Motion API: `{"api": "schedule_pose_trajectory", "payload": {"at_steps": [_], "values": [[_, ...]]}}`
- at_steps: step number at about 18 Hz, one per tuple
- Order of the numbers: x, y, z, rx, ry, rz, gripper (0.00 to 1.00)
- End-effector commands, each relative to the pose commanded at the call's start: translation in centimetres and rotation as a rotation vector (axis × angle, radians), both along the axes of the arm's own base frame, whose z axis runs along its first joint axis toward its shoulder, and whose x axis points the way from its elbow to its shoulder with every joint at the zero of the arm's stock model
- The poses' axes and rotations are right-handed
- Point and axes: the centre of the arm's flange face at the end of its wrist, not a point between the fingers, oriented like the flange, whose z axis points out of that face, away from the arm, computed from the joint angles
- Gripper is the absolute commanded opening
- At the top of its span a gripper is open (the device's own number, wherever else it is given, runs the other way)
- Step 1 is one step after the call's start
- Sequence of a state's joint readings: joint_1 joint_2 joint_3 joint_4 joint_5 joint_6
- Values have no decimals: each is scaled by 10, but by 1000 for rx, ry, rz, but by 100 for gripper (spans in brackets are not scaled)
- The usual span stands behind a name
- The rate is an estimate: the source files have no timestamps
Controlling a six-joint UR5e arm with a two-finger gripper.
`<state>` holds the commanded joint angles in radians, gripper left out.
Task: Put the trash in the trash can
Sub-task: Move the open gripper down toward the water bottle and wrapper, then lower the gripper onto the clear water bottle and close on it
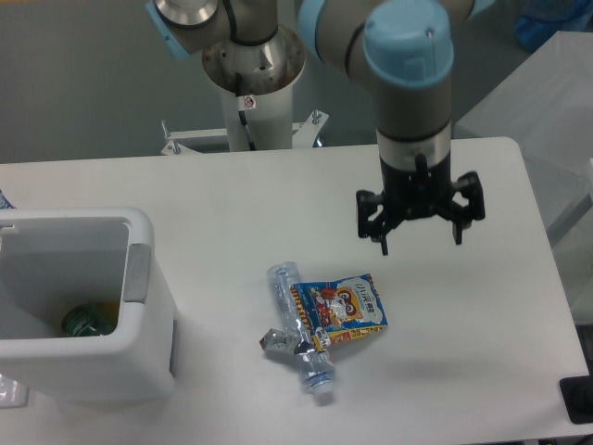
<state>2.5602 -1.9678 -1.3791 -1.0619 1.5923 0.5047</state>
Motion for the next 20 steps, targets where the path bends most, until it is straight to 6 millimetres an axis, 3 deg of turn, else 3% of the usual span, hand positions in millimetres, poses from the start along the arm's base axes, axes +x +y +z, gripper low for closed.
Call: {"api": "schedule_pose_trajectory", "payload": {"at_steps": [5,9,13,16,18,20], "values": [[-11,12,-29,27,-15,58,100],[-22,37,-65,66,-88,114,100],[-23,74,-78,156,-157,62,100],[-25,89,-91,207,-180,98,100],[-14,105,-107,200,-188,81,100],[-12,108,-116,191,-195,79,100]]}}
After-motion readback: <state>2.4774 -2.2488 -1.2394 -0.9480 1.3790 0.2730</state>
